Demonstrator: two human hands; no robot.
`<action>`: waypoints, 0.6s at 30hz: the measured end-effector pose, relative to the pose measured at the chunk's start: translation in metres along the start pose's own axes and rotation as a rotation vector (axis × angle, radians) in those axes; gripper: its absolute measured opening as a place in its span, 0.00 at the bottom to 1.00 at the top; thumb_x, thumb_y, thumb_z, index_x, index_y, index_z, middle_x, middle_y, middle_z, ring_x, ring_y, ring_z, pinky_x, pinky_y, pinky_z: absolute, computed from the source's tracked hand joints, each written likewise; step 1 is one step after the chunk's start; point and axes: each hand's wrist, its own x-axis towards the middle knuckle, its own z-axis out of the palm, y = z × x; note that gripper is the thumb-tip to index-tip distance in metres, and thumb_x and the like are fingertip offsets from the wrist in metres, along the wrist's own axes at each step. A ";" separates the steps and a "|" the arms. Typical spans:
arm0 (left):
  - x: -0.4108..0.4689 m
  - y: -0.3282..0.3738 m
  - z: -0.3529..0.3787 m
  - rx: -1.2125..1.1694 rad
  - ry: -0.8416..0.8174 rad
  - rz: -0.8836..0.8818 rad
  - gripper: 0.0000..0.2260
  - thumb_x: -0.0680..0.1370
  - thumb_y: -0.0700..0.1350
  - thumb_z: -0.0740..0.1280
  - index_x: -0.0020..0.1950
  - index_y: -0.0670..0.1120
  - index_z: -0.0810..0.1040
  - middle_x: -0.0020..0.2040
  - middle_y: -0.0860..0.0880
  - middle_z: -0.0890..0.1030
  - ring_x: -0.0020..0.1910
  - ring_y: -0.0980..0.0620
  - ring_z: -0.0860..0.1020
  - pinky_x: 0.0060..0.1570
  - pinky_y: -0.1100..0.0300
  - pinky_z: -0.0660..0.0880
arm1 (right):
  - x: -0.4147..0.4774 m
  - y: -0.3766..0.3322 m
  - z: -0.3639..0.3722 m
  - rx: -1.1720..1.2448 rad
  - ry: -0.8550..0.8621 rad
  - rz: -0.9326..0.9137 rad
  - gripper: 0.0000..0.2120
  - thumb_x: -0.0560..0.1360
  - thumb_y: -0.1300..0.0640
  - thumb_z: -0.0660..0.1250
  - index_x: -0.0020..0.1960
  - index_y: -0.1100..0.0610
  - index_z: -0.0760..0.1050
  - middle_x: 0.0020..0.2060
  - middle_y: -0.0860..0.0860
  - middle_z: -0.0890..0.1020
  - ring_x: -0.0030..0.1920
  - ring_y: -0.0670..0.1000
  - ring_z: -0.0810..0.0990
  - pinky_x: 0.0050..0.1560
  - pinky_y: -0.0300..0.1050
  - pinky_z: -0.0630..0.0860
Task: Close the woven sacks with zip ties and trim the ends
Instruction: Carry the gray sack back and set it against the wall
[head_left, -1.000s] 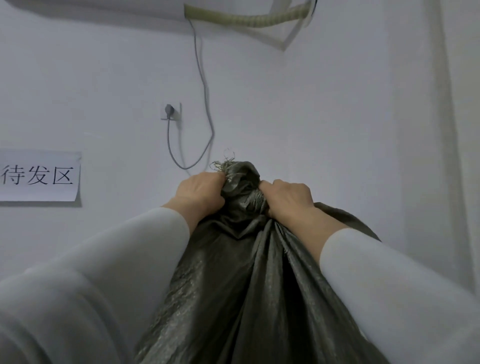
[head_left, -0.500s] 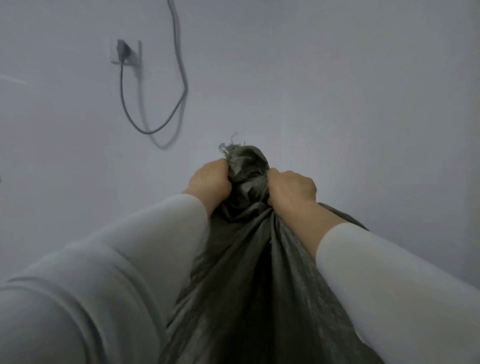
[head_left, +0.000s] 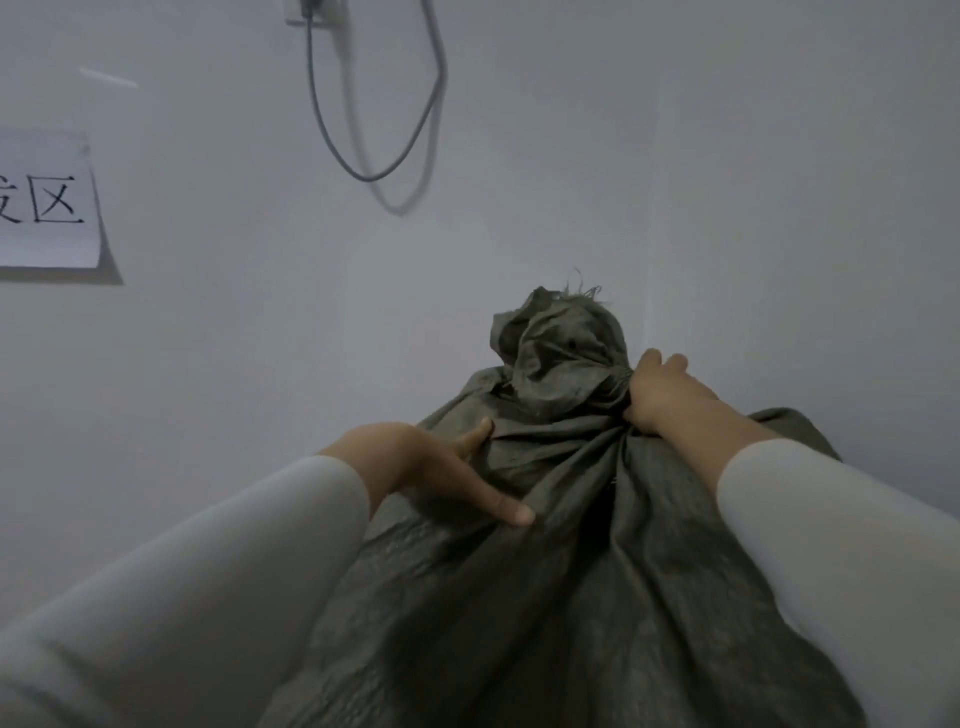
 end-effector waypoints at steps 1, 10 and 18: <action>0.000 -0.003 0.008 0.010 -0.018 0.007 0.57 0.60 0.65 0.75 0.70 0.67 0.32 0.78 0.48 0.46 0.76 0.41 0.48 0.73 0.41 0.52 | -0.005 0.000 -0.001 -0.005 -0.014 -0.015 0.42 0.74 0.52 0.66 0.75 0.59 0.42 0.72 0.62 0.51 0.66 0.65 0.66 0.62 0.57 0.69; 0.009 0.014 0.070 0.113 0.408 -0.079 0.49 0.69 0.65 0.67 0.72 0.61 0.31 0.76 0.37 0.50 0.74 0.36 0.52 0.70 0.39 0.57 | -0.094 0.003 0.019 -0.577 -0.016 -0.426 0.31 0.74 0.31 0.45 0.74 0.36 0.44 0.77 0.51 0.44 0.74 0.67 0.38 0.61 0.80 0.38; -0.022 0.003 0.092 0.184 0.261 -0.141 0.43 0.63 0.76 0.61 0.67 0.73 0.35 0.77 0.49 0.40 0.75 0.36 0.40 0.70 0.33 0.50 | -0.076 0.038 0.037 -0.777 -0.026 -0.352 0.30 0.73 0.29 0.42 0.73 0.33 0.40 0.77 0.50 0.51 0.74 0.62 0.48 0.61 0.80 0.44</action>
